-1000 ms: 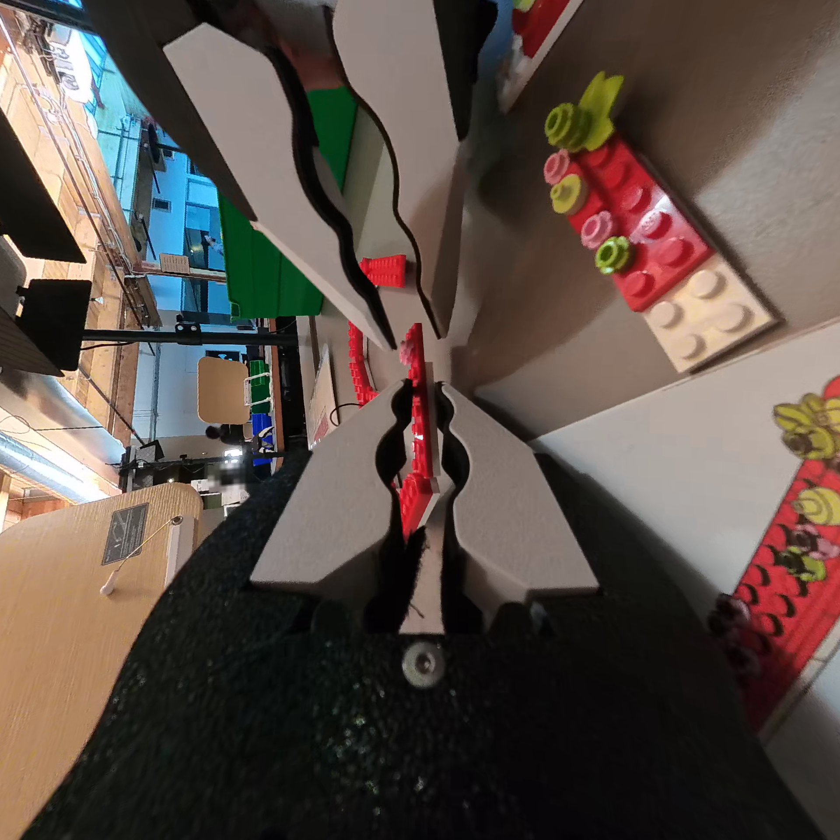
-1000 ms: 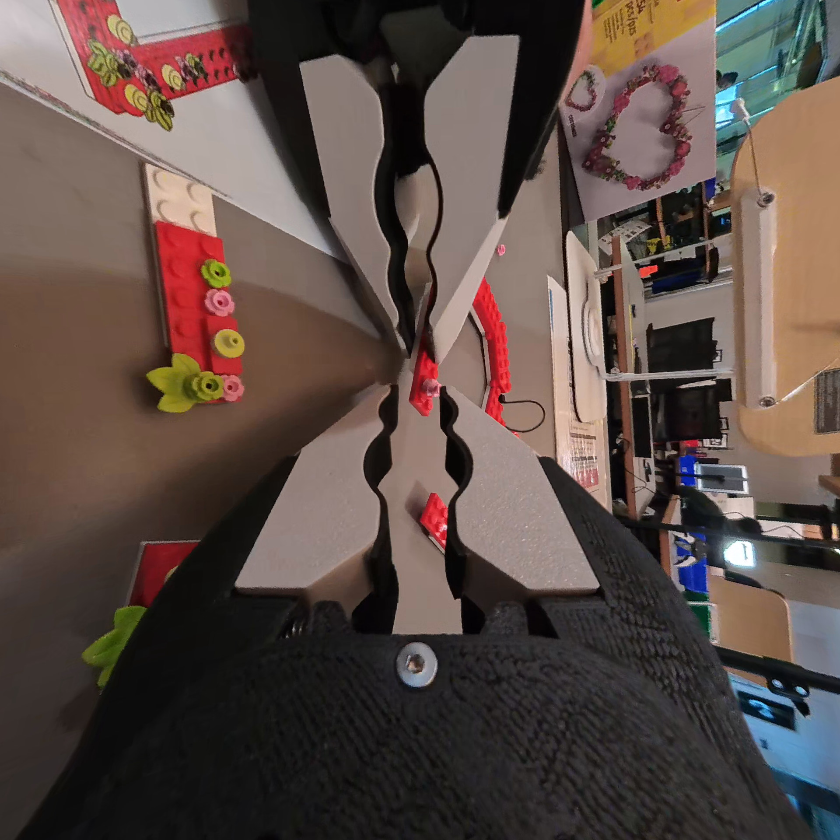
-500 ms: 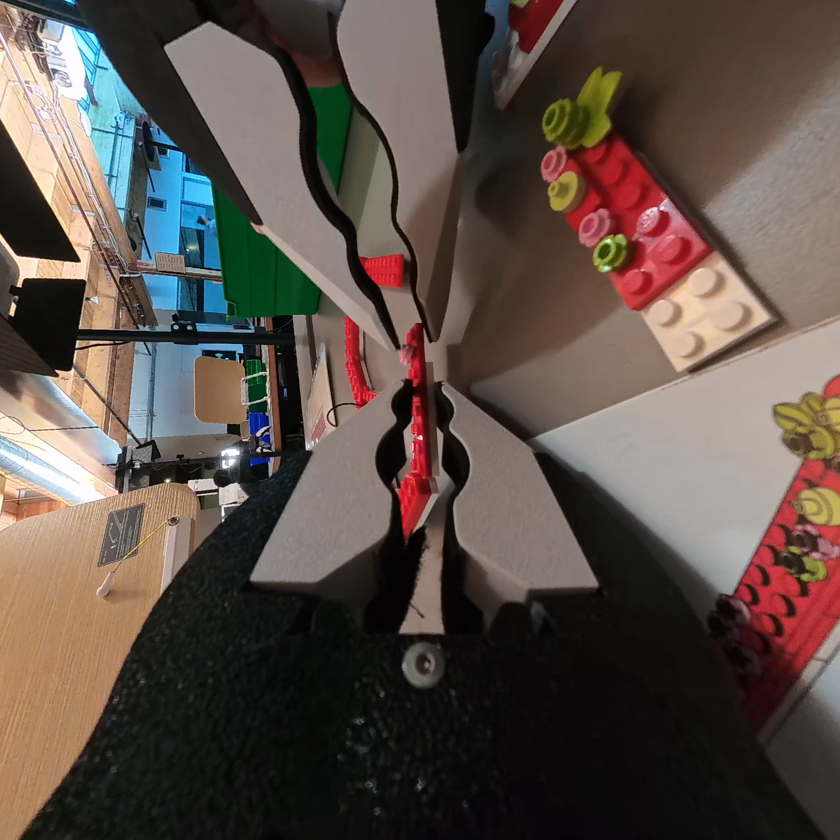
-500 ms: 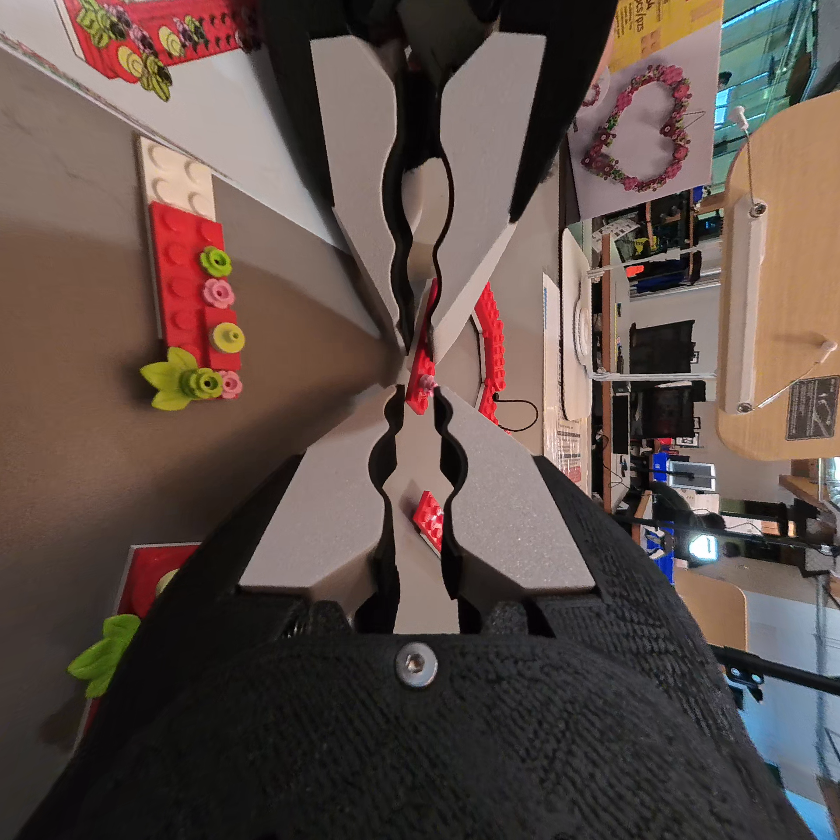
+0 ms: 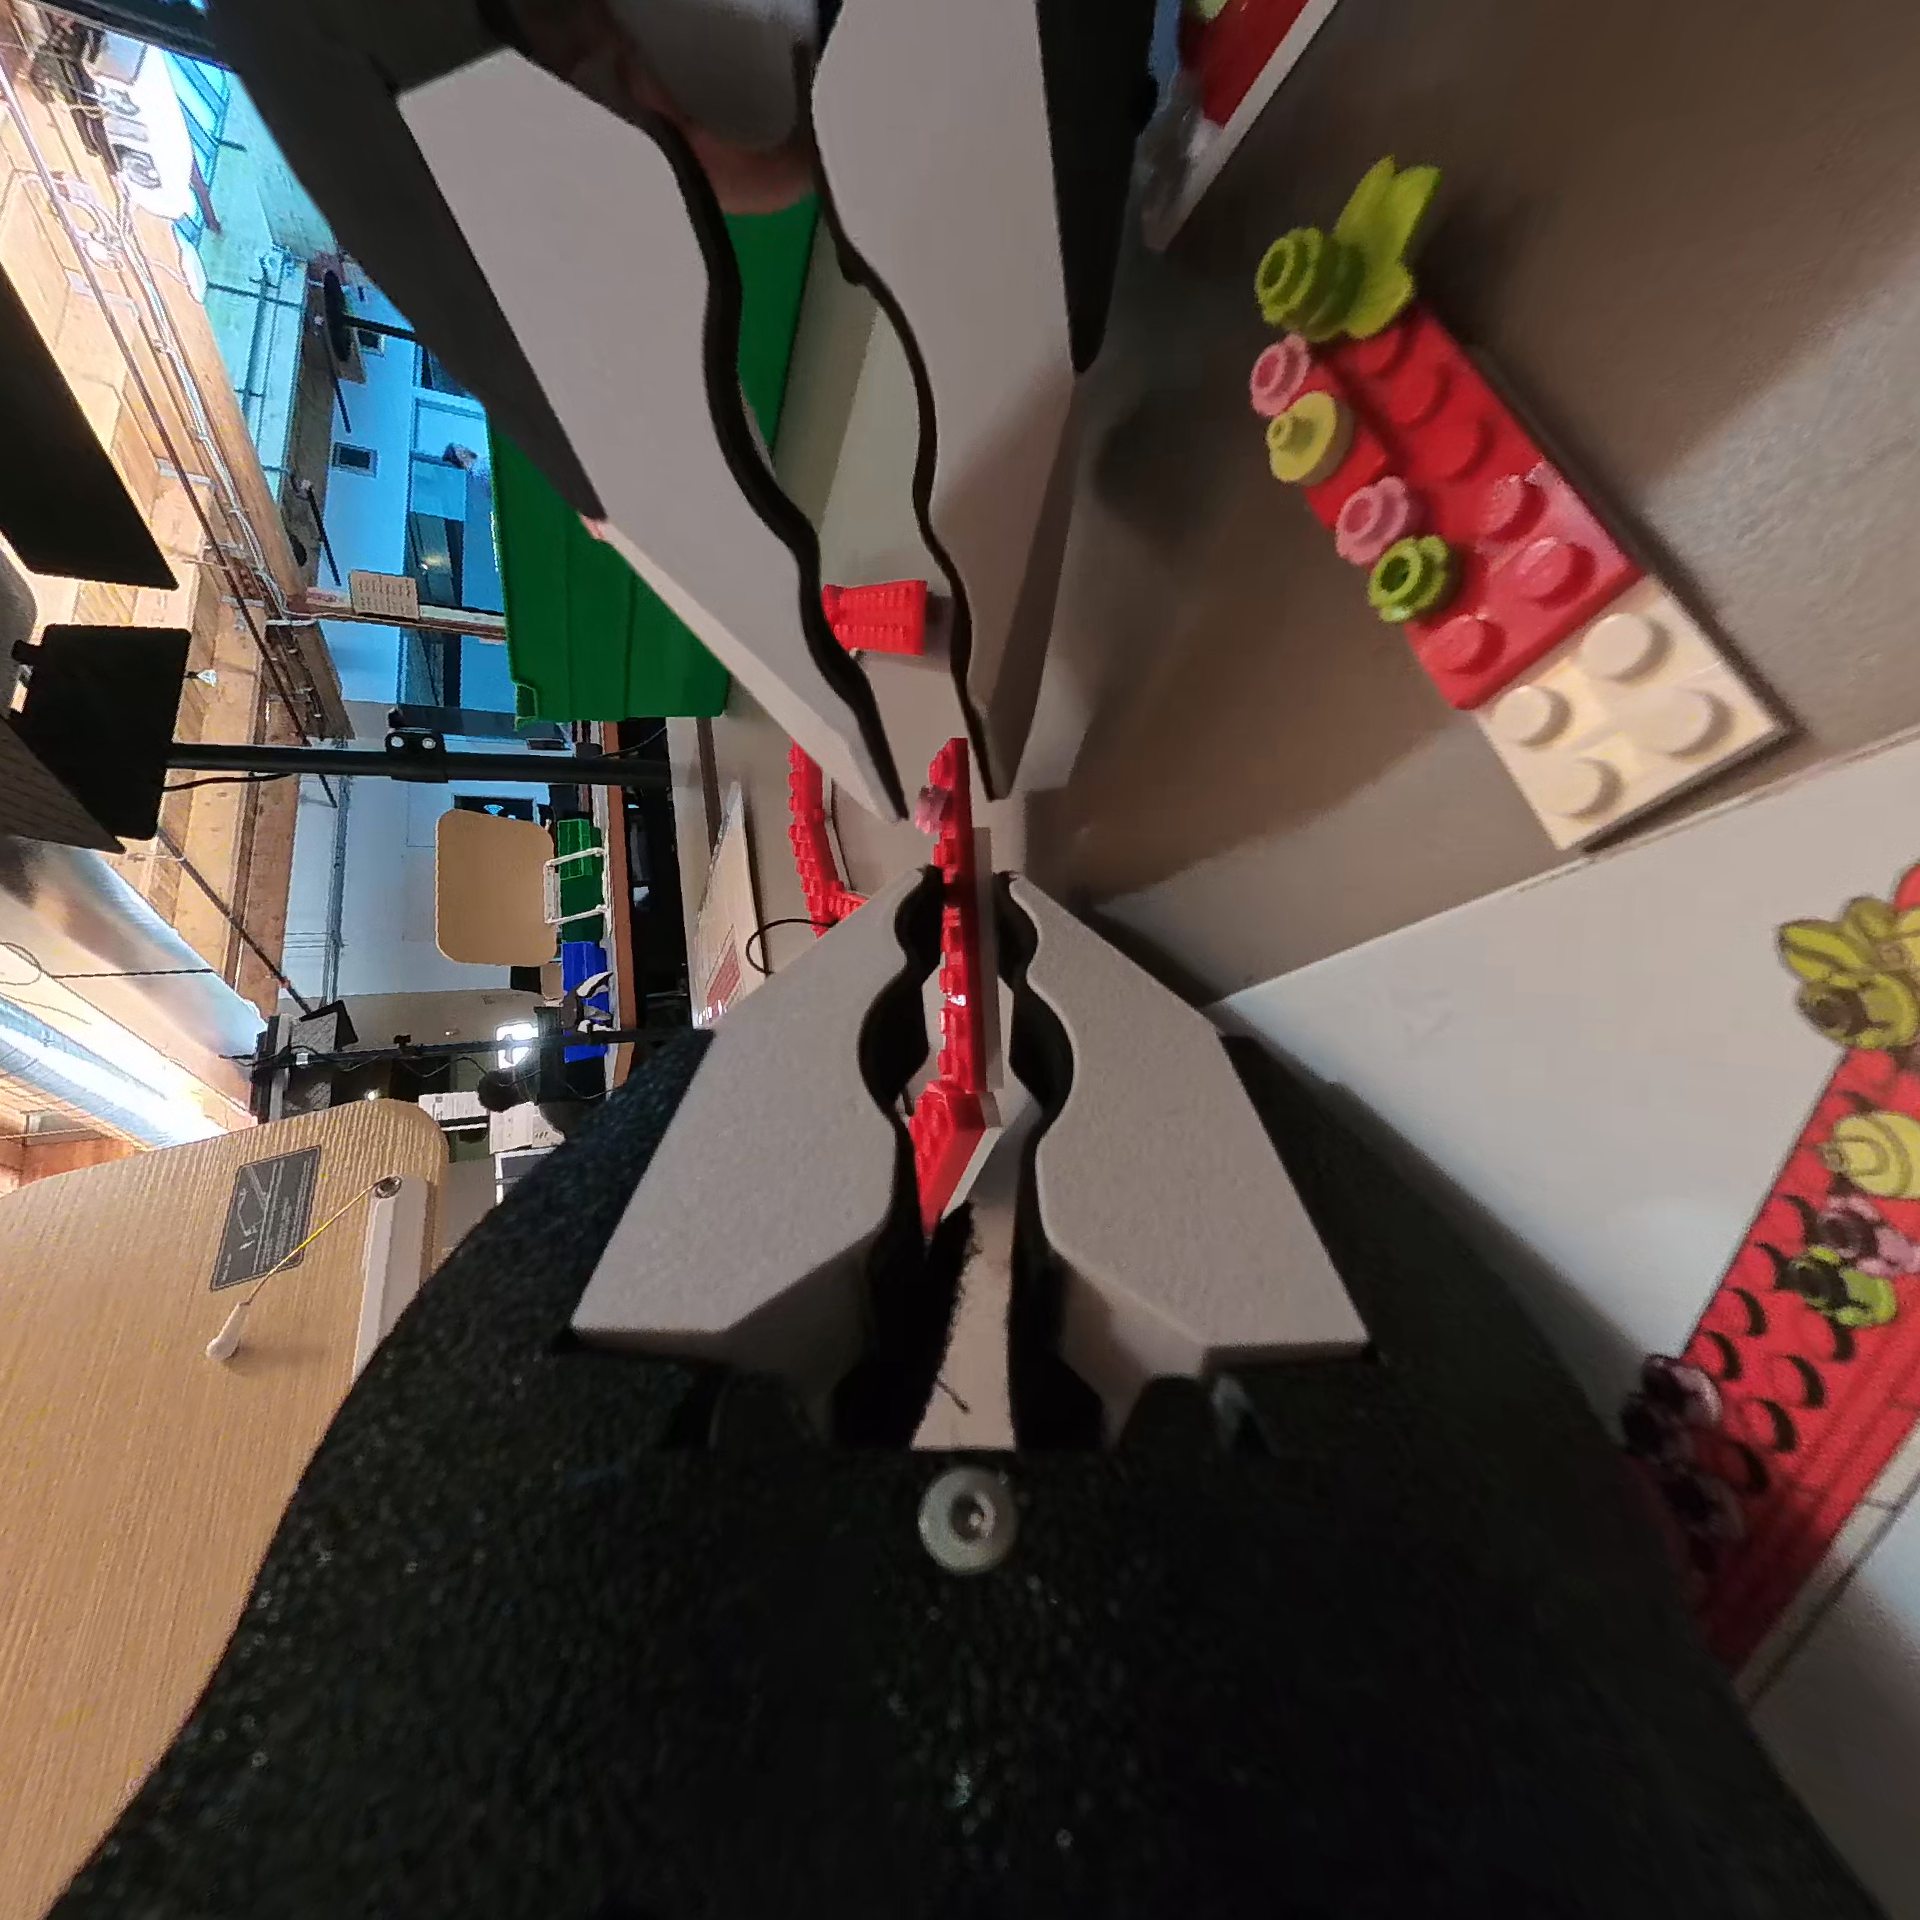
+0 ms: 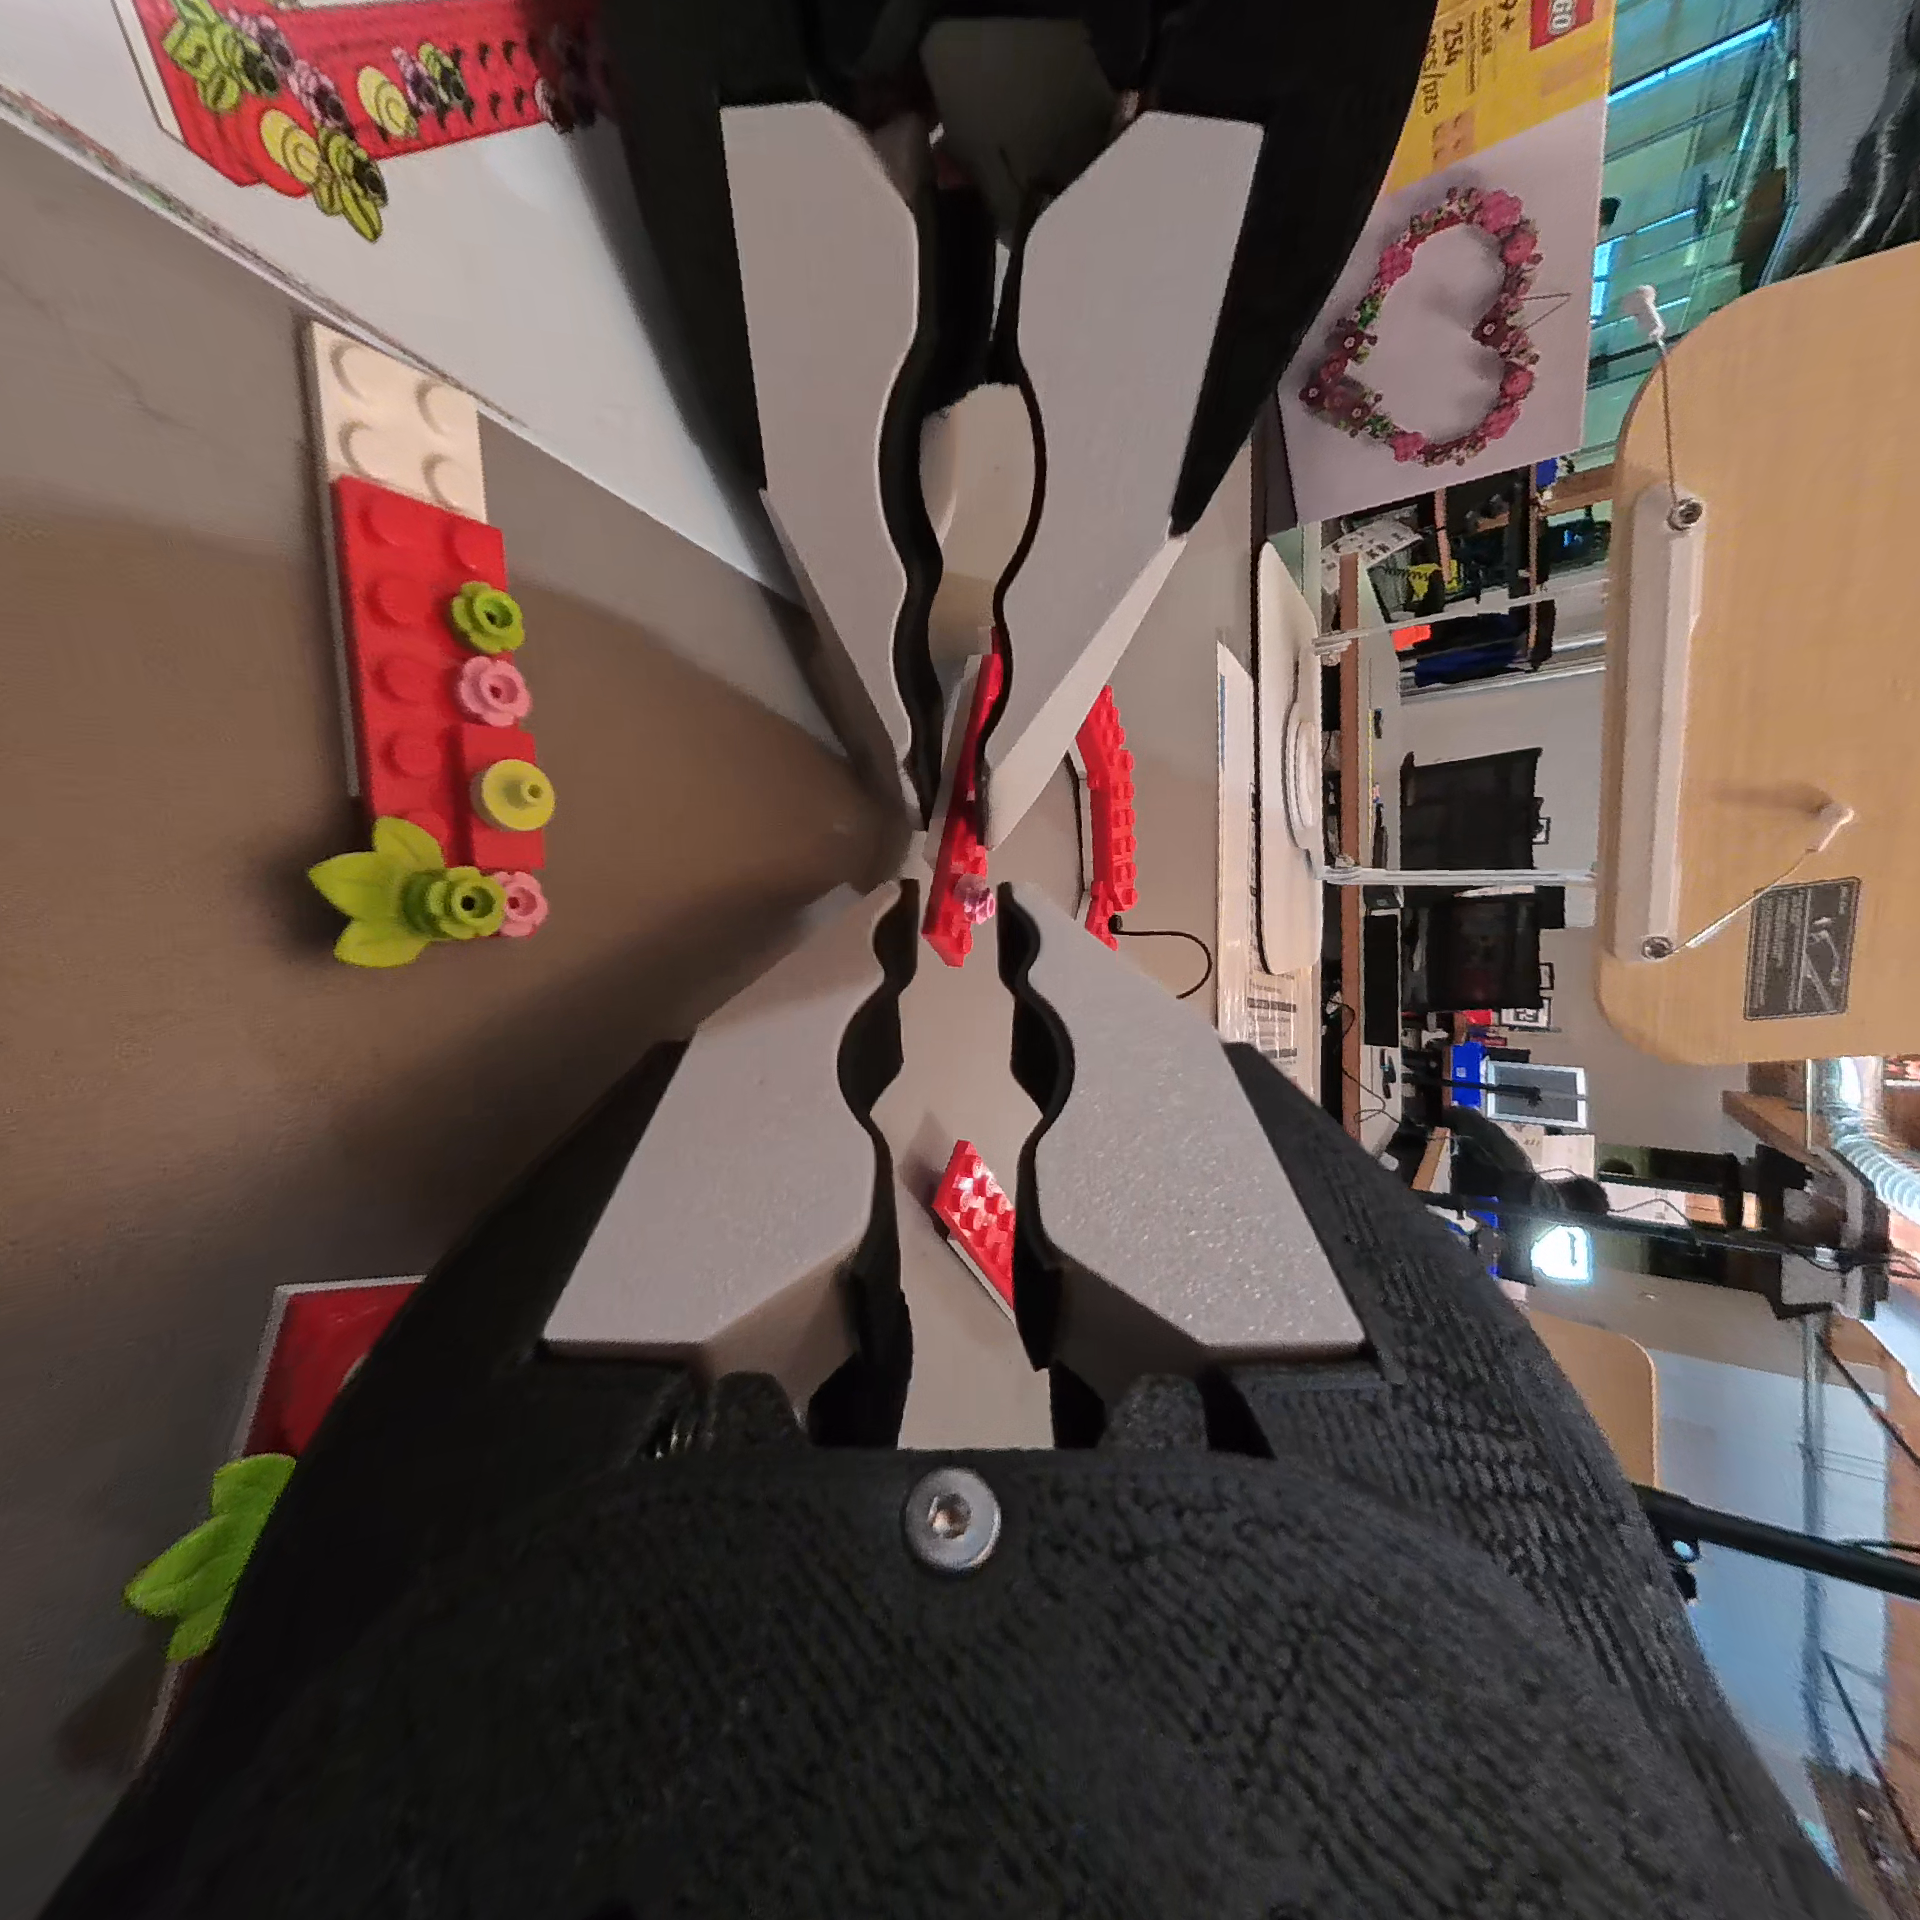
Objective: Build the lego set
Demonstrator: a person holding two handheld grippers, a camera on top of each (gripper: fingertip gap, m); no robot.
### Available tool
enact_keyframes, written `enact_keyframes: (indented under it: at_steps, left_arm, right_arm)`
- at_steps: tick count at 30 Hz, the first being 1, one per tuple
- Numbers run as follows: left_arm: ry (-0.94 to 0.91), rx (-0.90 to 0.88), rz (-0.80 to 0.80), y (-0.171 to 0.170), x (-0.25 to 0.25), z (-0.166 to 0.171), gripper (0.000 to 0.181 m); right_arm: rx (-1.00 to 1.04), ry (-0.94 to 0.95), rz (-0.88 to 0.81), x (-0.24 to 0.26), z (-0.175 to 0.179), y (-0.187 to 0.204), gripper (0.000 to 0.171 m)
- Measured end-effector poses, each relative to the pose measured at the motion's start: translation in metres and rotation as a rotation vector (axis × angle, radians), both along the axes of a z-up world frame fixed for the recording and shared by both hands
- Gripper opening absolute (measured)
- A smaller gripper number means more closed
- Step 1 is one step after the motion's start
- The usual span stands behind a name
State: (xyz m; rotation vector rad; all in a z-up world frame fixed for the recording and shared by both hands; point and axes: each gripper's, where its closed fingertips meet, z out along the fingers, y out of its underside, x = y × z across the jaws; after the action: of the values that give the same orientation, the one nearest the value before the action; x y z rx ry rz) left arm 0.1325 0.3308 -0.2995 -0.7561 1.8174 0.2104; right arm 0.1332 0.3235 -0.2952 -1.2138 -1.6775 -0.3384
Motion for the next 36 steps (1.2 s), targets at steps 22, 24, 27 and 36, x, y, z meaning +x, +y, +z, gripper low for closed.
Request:
enact_keyframes:
  at_steps: [22, 24, 27, 36]
  left_arm:
    - [0.007, -0.022, -0.003, -0.001, -0.001, -0.002, 0.007]
    - [0.005, -0.023, -0.005, -0.002, -0.001, -0.002, 0.007]
    - [0.008, -0.021, -0.005, -0.002, -0.001, -0.002, 0.007]
    - [-0.014, -0.056, 0.071, 0.010, -0.003, -0.001, 0.019]
  right_arm:
    - [0.231, -0.254, 0.041, 0.001, -0.001, 0.004, 0.008]
    - [0.243, -0.266, 0.041, 0.001, -0.001, 0.004, 0.007]
    - [0.239, -0.264, 0.036, 0.001, -0.001, 0.004, 0.007]
    - [0.135, -0.077, -0.007, 0.001, 0.008, 0.006, 0.007]
